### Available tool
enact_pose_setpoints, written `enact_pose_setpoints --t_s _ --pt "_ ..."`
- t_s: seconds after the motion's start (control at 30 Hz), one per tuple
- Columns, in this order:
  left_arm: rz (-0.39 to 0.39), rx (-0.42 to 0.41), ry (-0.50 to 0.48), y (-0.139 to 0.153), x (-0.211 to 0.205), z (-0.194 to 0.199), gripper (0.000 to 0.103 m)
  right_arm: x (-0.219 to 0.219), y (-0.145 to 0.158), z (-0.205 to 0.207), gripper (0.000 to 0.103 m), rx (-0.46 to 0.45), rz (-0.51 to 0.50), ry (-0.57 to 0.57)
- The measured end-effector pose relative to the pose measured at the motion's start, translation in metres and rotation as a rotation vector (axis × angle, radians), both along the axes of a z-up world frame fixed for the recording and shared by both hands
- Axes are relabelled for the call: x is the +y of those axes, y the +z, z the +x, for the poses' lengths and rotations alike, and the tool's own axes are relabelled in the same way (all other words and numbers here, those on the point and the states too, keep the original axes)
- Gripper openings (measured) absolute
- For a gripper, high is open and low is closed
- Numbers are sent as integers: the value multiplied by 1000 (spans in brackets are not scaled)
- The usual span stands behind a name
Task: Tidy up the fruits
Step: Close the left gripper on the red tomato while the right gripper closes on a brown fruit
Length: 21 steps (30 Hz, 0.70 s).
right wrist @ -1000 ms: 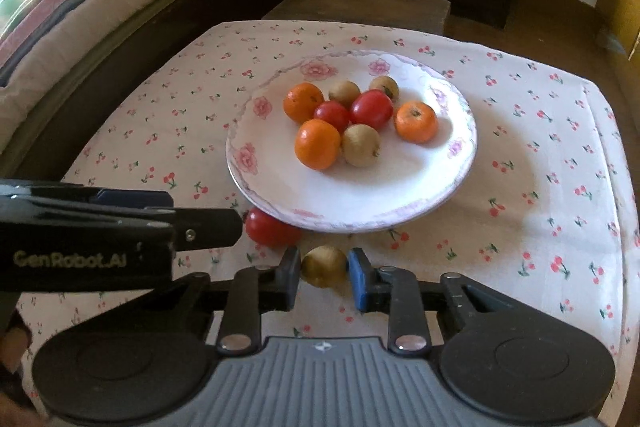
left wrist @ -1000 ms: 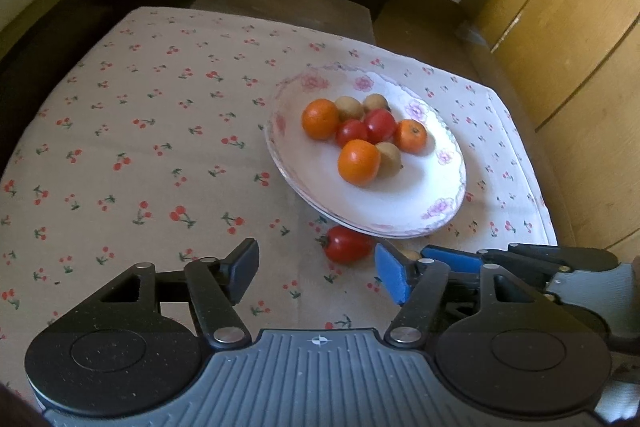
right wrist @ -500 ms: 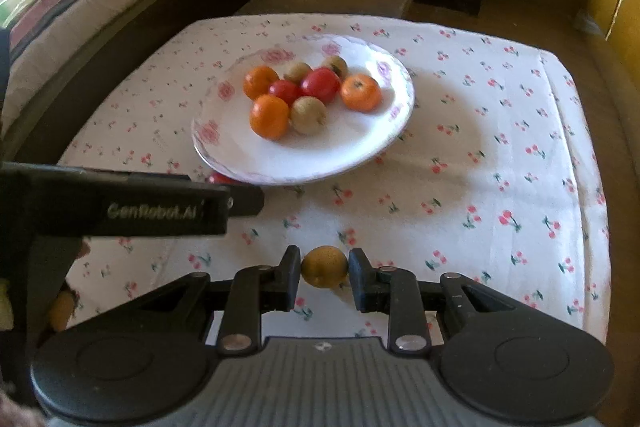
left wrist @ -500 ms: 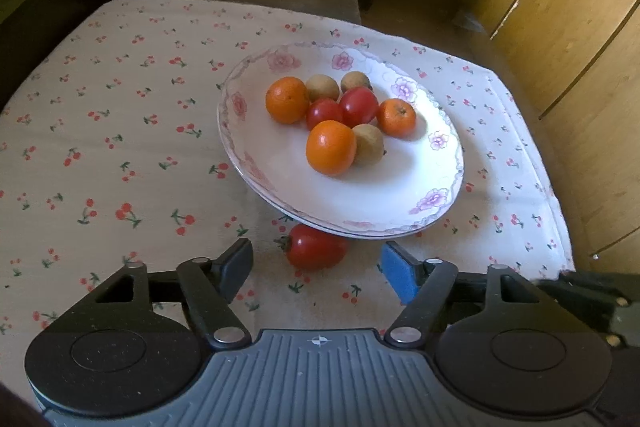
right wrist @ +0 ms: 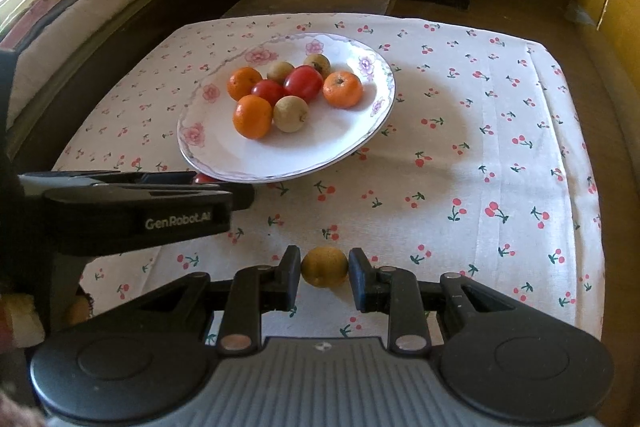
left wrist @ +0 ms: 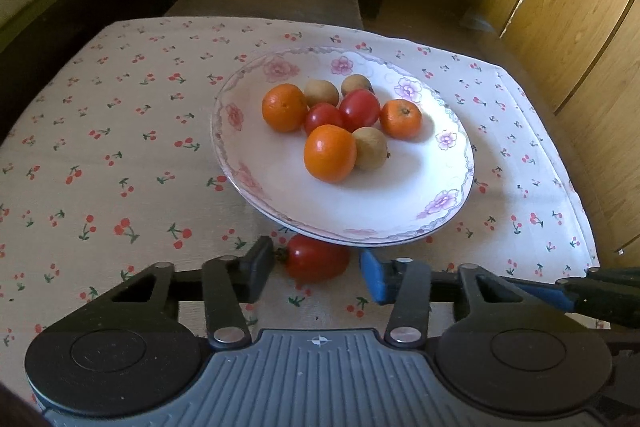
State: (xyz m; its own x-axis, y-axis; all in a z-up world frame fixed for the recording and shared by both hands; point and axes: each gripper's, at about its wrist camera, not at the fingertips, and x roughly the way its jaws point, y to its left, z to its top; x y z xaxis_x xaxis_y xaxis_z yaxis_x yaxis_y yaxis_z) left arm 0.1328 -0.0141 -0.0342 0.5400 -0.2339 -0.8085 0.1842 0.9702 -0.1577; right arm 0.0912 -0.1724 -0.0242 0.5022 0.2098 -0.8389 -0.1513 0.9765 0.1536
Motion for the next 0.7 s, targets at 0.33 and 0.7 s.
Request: enact_pose_setpoints --t_s 0.33,0.7 --pt "1 19 -18 3 2 -8 47 0 2 -2 28 1 -6 3" --pt "-6 50 -47 6 17 -39 47 7 3 -21 28 15 -23 25"
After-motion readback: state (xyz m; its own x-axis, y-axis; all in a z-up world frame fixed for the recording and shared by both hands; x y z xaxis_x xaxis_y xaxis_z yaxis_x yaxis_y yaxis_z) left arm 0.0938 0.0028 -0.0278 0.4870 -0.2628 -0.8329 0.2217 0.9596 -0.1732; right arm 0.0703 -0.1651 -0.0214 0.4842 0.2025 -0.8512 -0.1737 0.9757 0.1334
